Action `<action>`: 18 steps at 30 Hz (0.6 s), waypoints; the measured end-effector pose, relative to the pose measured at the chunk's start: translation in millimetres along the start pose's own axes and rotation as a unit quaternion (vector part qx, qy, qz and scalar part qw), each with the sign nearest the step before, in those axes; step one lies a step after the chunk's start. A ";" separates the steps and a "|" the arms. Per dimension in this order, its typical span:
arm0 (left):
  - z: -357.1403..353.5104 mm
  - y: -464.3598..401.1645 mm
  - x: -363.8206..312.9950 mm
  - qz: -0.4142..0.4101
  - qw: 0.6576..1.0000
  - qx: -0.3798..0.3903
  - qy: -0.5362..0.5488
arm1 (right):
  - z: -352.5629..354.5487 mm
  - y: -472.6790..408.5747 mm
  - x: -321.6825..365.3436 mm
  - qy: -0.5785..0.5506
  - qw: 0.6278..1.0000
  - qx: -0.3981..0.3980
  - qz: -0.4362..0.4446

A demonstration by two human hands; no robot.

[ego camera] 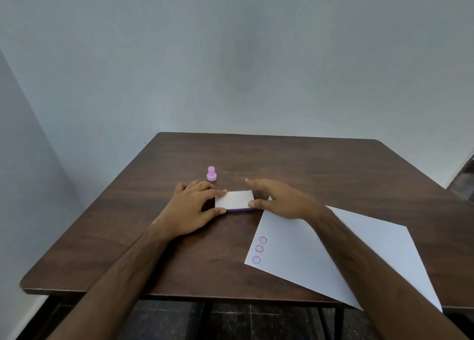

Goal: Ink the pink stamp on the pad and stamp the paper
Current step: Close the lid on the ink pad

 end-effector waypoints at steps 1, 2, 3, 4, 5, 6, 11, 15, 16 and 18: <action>1.4 0.8 0.4 0.003 1.000 -0.001 0.001 | 3.0 1.4 1.0 -0.007 1.000 -0.021 0.012; 2.8 1.5 1.2 0.007 1.000 -0.002 0.002 | 4.4 1.8 2.8 -0.001 0.999 -0.035 0.026; 4.2 2.3 2.3 0.012 1.000 -0.005 0.004 | 3.6 1.3 5.4 0.014 0.998 -0.034 0.041; 5.8 3.5 3.6 0.017 1.000 -0.010 0.006 | 0.6 -0.2 8.4 0.030 0.998 -0.024 0.053; 7.5 4.7 5.0 0.021 1.000 -0.016 0.007 | -3.2 -2.1 11.0 0.041 0.997 -0.014 0.060; 9.3 6.1 6.5 0.026 0.999 -0.021 0.007 | -6.5 -4.7 13.4 0.044 0.997 -0.013 0.063; 15.6 10.2 5.2 0.016 0.998 -0.049 0.021 | -19.5 -25.1 31.1 0.036 0.994 -0.051 0.088; 18.4 10.7 8.4 0.032 0.997 -0.066 0.033 | -26.8 -46.3 46.5 0.025 0.991 -0.081 0.108; 19.2 11.1 11.0 0.041 0.996 -0.065 0.035 | -27.1 -51.0 48.5 0.022 0.990 -0.090 0.108; 20.7 12.1 16.6 0.057 0.996 -0.057 0.024 | -26.5 -58.5 51.9 0.018 0.990 -0.103 0.097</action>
Point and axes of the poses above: each hand's wrist, its own y-axis away from the middle knuckle, its own z-axis out of the back of the hand, x = y × z, the point moved 3 cm from there along -y, towards the middle knuckle, and after that the axes turned 7 degrees about x, right-handed, at the moved point
